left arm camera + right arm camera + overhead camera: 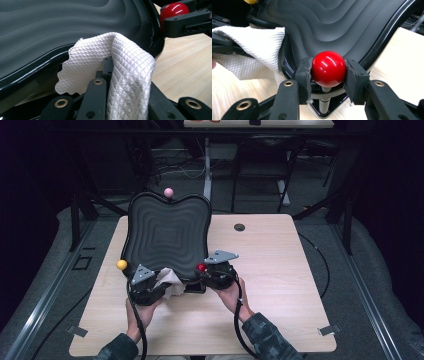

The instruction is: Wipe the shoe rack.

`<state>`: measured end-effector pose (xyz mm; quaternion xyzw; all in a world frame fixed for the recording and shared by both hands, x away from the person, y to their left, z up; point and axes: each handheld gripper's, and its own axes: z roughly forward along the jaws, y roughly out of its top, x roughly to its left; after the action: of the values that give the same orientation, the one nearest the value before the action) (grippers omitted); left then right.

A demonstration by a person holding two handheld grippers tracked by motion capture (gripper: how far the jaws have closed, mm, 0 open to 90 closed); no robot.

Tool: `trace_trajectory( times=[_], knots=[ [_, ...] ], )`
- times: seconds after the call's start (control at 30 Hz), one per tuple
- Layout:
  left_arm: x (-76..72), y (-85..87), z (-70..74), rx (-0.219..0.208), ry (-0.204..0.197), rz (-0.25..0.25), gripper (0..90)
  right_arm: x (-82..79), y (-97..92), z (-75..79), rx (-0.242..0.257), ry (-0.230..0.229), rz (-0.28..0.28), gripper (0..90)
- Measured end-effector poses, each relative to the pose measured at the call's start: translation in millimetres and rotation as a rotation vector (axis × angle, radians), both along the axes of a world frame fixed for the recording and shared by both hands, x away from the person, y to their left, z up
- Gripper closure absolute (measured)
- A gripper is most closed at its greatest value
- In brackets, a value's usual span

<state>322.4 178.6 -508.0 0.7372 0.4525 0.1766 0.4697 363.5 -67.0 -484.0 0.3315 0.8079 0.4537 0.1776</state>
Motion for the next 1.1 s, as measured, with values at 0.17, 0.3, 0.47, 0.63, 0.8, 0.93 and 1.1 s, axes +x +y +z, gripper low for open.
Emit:
trace_trajectory(
  times=[0.17, 0.3, 0.47, 0.63, 0.8, 0.93, 1.1],
  knots=[
    [-2.6, -5.2, 0.5, -0.004, -0.003, -0.014, 84.5, 0.0, 0.1, 0.1, 0.0, 0.0, 0.0, 60.2],
    [-4.3, -9.0, 1.0, -0.003, -0.005, -0.028, 84.4, 0.0, 0.1, 0.1, 0.0, 0.001, -0.001, 60.2],
    [-8.6, -21.3, 1.8, -0.004, -0.008, -0.071, 84.4, 0.0, 0.1, 0.2, 0.0, 0.002, 0.0, 60.2],
    [-10.8, -39.0, -0.4, 0.001, -0.008, -0.108, 84.4, -0.2, 0.2, 0.2, 0.0, 0.001, -0.001, 60.2],
    [-8.6, -56.0, -3.7, -0.003, -0.007, -0.131, 84.4, -0.1, 0.2, 0.2, 0.0, 0.001, -0.001, 60.2],
    [-5.6, -64.1, -5.4, -0.008, -0.007, -0.134, 84.4, 0.0, 0.0, 0.1, 0.0, 0.0, 0.001, 60.2],
    [-1.8, -69.3, -7.8, -0.024, 0.0, -0.13, 84.4, -0.1, 0.1, 0.1, 0.0, 0.002, 0.0, 60.2]
  ],
)
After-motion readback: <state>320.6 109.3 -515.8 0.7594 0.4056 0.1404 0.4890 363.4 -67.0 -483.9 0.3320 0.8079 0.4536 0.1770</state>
